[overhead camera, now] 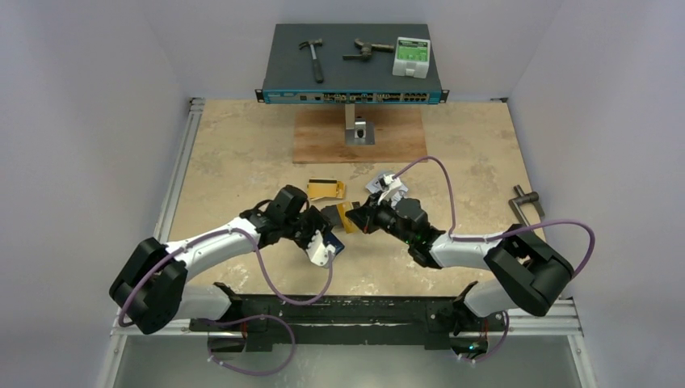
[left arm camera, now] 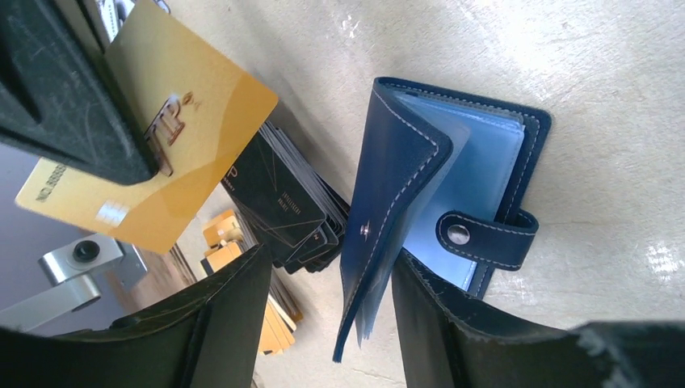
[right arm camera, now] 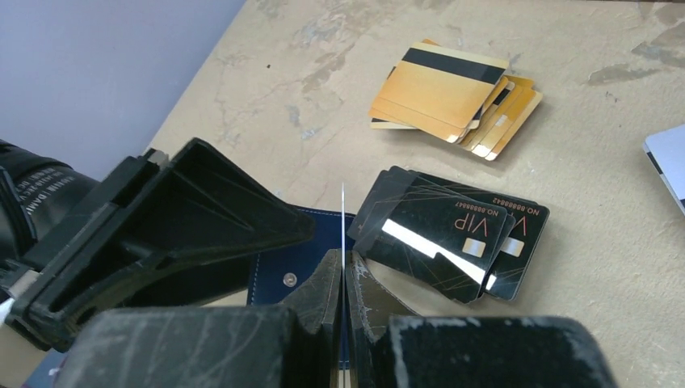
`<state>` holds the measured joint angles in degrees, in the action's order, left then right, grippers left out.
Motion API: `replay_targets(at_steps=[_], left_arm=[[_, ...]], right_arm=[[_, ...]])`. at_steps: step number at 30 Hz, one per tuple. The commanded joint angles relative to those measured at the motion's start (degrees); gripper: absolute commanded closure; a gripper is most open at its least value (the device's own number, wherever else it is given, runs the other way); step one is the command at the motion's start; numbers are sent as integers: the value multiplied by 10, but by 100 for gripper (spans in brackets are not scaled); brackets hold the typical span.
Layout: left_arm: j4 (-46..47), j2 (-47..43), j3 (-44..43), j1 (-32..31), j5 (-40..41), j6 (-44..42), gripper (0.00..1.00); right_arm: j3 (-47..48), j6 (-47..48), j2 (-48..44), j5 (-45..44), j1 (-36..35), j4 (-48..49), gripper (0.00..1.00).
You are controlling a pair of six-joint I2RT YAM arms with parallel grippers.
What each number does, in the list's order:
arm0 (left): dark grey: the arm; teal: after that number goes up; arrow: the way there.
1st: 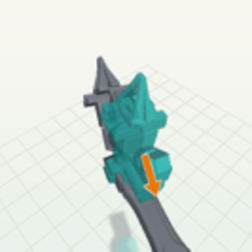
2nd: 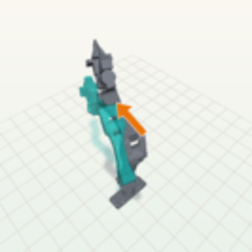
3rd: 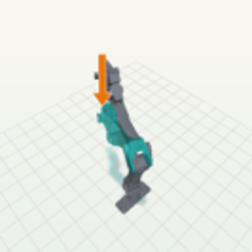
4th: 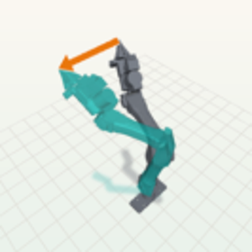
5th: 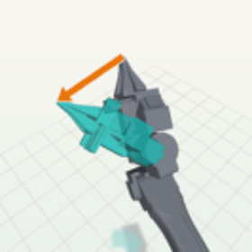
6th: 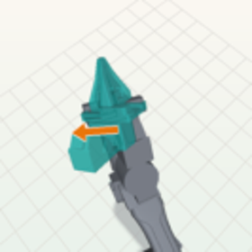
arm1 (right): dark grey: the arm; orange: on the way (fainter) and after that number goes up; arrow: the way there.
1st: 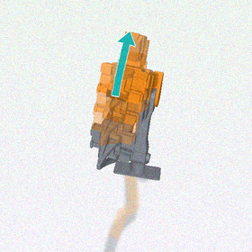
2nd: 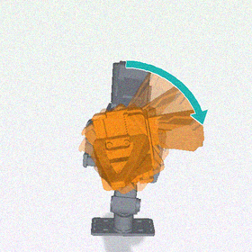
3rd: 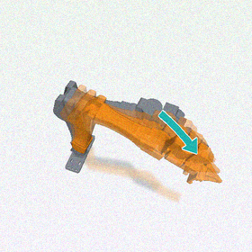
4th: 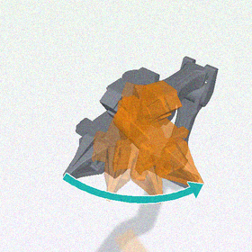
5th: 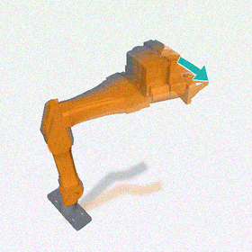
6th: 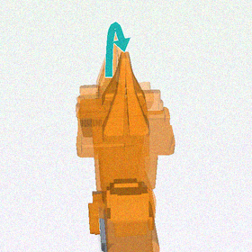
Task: Put the credit cards into the card holder
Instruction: Pick up the card holder from the center of the board.
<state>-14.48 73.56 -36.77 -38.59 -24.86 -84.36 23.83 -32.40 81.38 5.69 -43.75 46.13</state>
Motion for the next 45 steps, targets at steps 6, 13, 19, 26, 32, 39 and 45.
replay_targets(at_steps=[6, 13, 19, 26, 32, 39, 45], left_arm=[[-15, 44, -39, -19, -9, 10, 49], [-58, 59, -73, -20, 4, 11, 66], [-81, 46, -75, -20, 14, 38, 49], [-64, 55, -74, -29, 6, 51, 63], [-33, 60, -51, -40, 6, 45, 83], [-61, 52, -64, -44, 24, 73, 93], [-125, 45, -127, -43, 40, 197, 100]], right_arm=[[-13, -14, 0, 21, 3, 58, 100], [-9, -17, 50, 42, 3, 82, 100], [8, -17, 89, 60, 3, 101, 100], [21, -30, 124, 76, 2, 135, 100], [24, -37, 139, 85, 2, 145, 100], [19, -36, 138, 94, 2, 153, 100], [9, -39, 103, 88, 4, 146, 100]])
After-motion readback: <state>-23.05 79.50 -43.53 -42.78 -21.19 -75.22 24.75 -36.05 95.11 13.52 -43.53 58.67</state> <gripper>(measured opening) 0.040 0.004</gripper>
